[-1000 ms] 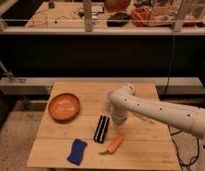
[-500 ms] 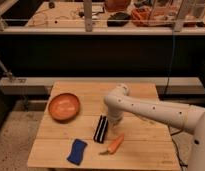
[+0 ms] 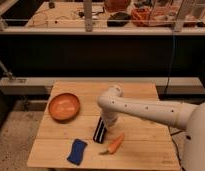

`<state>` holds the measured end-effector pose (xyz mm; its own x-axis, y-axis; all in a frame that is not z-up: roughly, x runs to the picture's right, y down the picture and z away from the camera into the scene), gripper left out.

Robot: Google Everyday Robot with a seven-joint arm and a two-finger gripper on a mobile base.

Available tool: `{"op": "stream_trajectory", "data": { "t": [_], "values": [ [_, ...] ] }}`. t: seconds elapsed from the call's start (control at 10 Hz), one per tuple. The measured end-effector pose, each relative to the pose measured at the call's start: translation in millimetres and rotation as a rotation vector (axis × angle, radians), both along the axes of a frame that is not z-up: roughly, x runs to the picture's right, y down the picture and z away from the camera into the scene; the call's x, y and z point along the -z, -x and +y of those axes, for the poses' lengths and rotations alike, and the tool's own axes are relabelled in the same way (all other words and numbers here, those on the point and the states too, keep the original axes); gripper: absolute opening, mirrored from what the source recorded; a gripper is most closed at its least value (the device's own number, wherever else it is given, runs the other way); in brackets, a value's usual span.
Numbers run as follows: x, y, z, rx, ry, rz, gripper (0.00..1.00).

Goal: Push the eraser across the table

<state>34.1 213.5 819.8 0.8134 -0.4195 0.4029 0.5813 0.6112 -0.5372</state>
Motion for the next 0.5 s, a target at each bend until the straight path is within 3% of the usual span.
{"op": "stream_trajectory", "data": {
  "t": [0.5],
  "values": [
    [7.1,42.0,9.9,0.065,-0.012,-0.05,0.0]
  ]
}}
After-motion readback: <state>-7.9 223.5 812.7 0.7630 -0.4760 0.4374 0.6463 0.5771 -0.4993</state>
